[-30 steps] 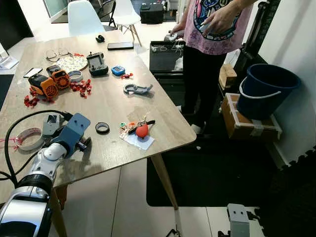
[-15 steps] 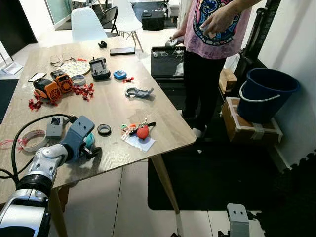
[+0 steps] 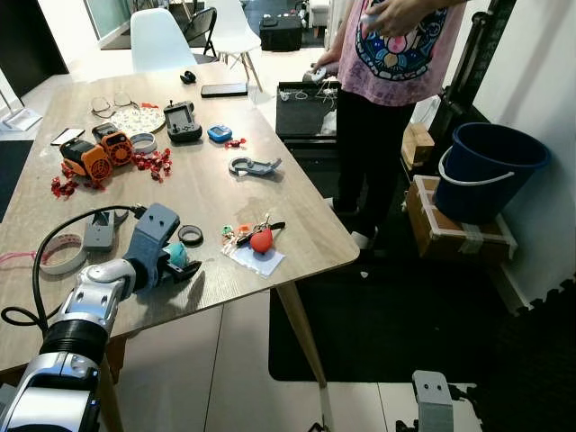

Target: Hang keys on a hook

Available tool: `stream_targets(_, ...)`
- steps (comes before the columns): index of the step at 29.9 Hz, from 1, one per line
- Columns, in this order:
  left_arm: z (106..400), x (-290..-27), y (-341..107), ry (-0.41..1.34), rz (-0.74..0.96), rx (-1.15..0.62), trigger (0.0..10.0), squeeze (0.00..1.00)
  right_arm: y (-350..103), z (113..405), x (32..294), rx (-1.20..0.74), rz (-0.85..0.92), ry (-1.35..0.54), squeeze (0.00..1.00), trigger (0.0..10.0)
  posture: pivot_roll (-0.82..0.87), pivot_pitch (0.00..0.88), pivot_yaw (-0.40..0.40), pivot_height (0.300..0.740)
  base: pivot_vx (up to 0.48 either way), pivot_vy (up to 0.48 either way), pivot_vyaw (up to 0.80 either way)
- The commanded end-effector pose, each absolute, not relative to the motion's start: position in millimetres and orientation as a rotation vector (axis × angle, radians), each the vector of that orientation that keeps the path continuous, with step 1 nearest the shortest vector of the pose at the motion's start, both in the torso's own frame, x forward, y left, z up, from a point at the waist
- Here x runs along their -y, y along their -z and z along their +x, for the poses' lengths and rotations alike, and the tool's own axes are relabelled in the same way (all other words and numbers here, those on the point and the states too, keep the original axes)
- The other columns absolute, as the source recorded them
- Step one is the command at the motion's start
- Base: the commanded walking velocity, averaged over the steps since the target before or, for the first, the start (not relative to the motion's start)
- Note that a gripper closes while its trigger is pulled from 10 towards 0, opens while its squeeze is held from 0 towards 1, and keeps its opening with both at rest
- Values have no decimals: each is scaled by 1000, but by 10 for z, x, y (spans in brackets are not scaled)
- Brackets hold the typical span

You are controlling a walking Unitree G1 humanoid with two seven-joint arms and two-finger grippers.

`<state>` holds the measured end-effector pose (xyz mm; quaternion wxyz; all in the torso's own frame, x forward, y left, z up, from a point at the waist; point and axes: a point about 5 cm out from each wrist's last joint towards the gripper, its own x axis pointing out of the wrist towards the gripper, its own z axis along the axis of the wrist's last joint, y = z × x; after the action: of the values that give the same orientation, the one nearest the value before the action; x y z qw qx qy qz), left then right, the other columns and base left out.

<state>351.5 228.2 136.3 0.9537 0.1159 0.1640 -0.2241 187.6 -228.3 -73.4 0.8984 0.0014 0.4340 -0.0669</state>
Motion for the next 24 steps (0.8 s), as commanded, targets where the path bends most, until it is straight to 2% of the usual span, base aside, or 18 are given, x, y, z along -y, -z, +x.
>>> stream_targets(1, 3518, -2234, -1421, 476, 224, -283, 10000, 0, 760, 1835, 2269, -915, 15, 143, 0, 10000, 23, 112, 18, 740, 0, 0, 0)
stream_targets(4, 3481, -2149, -1519, 584, 269, -209, 10000, 0, 757, 1840, 2270, -915, 15, 143, 0, 10000, 23, 112, 18, 740, 0, 0, 0)
stream_targets(8, 3399, -2124, -1489, 689, 366, -209, 10000, 0, 755, 1845, 2271, -914, 16, 144, 0, 10000, 22, 111, 21, 740, 0, 0, 0)
stream_targets(15, 3438, -2182, -1510, 638, 539, -142, 10000, 0, 756, 1842, 2273, -912, 22, 150, 0, 10000, 20, 112, 29, 740, 0, 0, 0)
stream_targets(20, 3452, -2185, -1572, 628, 566, -94, 10000, 0, 758, 1835, 2275, -913, 26, 154, 0, 10000, 18, 112, 31, 740, 0, 0, 0)
stream_targets(24, 3375, -2204, -1715, 756, 575, -3, 10000, 0, 769, 1812, 2280, -916, 31, 159, 0, 10000, 20, 111, 29, 740, 0, 0, 0)
